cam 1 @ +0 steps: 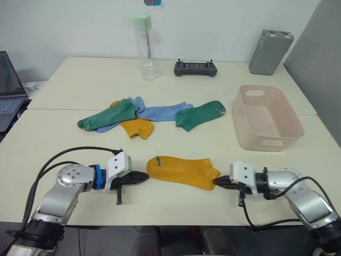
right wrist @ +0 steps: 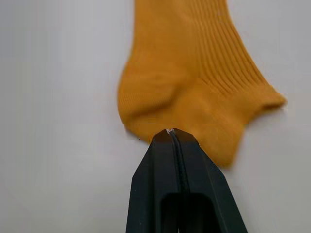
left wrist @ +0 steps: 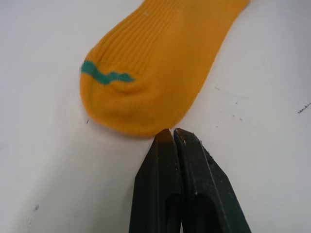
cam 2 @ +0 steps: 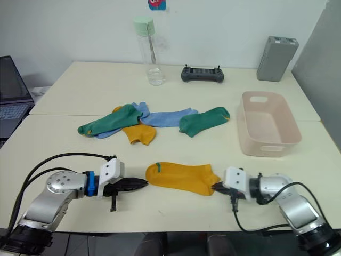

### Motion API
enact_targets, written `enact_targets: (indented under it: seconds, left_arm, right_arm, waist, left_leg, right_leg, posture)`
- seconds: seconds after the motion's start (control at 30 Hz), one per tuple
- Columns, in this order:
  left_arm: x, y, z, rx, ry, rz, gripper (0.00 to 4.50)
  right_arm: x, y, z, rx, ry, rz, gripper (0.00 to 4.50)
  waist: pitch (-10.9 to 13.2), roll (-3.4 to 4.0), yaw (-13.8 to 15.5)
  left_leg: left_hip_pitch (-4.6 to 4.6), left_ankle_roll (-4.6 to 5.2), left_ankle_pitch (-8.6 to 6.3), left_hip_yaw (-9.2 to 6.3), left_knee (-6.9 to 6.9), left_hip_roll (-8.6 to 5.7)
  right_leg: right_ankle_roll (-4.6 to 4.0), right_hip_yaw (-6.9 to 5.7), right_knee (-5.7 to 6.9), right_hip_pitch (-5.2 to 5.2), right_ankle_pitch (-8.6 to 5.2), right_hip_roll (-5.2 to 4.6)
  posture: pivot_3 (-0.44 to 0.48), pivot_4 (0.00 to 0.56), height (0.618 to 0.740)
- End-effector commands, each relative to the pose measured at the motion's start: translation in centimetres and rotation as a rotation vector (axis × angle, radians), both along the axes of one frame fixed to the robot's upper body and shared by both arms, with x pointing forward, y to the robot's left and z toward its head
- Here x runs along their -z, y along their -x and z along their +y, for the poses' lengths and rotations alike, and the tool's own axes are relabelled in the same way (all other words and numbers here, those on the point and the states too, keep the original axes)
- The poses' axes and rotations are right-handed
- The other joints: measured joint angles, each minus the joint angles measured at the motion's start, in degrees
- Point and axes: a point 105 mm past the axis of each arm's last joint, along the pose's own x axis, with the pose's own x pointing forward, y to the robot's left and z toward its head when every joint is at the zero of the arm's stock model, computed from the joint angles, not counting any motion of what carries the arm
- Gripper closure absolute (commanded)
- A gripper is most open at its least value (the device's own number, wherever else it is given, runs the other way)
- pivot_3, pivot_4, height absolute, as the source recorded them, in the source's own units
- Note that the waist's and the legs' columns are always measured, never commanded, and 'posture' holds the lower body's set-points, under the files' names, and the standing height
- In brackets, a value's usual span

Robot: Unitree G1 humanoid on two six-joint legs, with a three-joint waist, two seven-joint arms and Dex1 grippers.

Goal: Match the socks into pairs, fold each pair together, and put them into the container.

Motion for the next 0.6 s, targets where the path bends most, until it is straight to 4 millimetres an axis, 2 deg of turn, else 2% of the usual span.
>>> enact_targets:
  seconds: [0.03, 0.1, 0.17, 0.23, 0.33, 0.47, 0.57, 0.6]
  left_arm:
    - [-2.8, -0.9, 0.8, -0.128, 0.100, -0.066, 4.47]
    - [-3.8, -1.9, 1.6, -0.256, 0.178, -0.089, 4.47]
    - [-4.4, -3.0, 3.3, -0.407, 0.223, -0.165, 4.09]
    - [-4.6, -3.7, 5.2, -0.560, 0.255, -0.236, 3.59]
    - [-3.0, -3.3, 7.1, -0.688, 0.237, -0.254, 2.66]
    - [-2.2, -2.8, 7.3, -0.722, 0.227, -0.265, 1.40]
    - [-2.7, -3.4, 6.9, -0.704, 0.212, -0.306, 0.41]
    - [-3.0, -3.8, 6.7, -0.697, 0.208, -0.322, 0.10]
  right_arm:
    - [-4.1, -0.4, 0.6, 0.042, -0.166, -0.082, 4.50]
    - [-6.0, -1.5, 0.7, 0.127, -0.253, -0.142, 4.50]
    - [-7.4, -2.6, 0.5, 0.212, -0.306, -0.200, 4.12]
    - [-8.1, -3.3, 0.5, 0.261, -0.317, -0.234, 3.56]
    - [-8.1, -4.0, 0.8, 0.303, -0.320, -0.253, 2.54]
    - [-8.2, -4.5, 1.1, 0.324, -0.336, -0.254, 1.13]
    - [-8.1, -4.4, 1.6, 0.300, -0.331, -0.236, 0.03]
    - [-8.2, -4.3, 1.9, 0.292, -0.340, -0.225, 0.00]
  waist:
    - [0.00, 0.00, -0.02]
    - [0.00, 0.00, -0.06]
    - [0.00, 0.00, -0.17]
    - [0.00, 0.00, -0.18]
    - [-0.01, -0.02, -0.16]
    - [-0.01, -0.02, 0.02]
    - [-0.01, -0.02, 0.50]
    - [-0.01, -0.03, 0.60]
  left_leg:
    - [0.00, 0.00, 0.00, -0.01, -0.01, 0.01]
    - [0.00, 0.00, 0.00, -0.06, -0.01, 0.03]
    - [0.01, 0.00, 0.00, -0.07, 0.01, 0.02]
    - [0.02, 0.00, 0.00, -0.04, 0.05, 0.01]
    - [0.02, 0.00, 0.00, -0.02, 0.04, 0.00]
    - [0.00, -0.01, -0.01, 0.01, -0.05, 0.00]
    - [-0.01, -0.01, -0.01, -0.03, -0.06, -0.01]
    - [-0.01, -0.01, -0.01, -0.02, -0.04, -0.01]
  right_leg:
    - [0.00, -0.01, 0.01, 0.00, 0.00, 0.00]
    - [0.00, -0.04, 0.05, 0.01, 0.00, 0.02]
    - [0.06, -0.03, 0.06, 0.01, 0.03, 0.02]
    - [0.09, -0.01, 0.02, 0.04, 0.05, 0.01]
    - [0.09, 0.00, 0.01, 0.03, 0.06, 0.01]
    - [0.08, 0.01, 0.00, -0.02, 0.05, 0.00]
    - [0.00, -0.02, 0.00, -0.02, 0.01, 0.01]
    - [0.01, -0.02, 0.00, -0.01, 0.01, 0.01]
  posture:
    - [0.000, 0.150, 0.740]
    - [0.000, 0.150, 0.740]
    - [0.000, 0.150, 0.740]
    - [0.000, 0.150, 0.740]
    - [0.000, 0.150, 0.740]
    - [0.000, 0.150, 0.740]
    - [0.000, 0.150, 0.740]
    - [0.000, 0.150, 0.740]
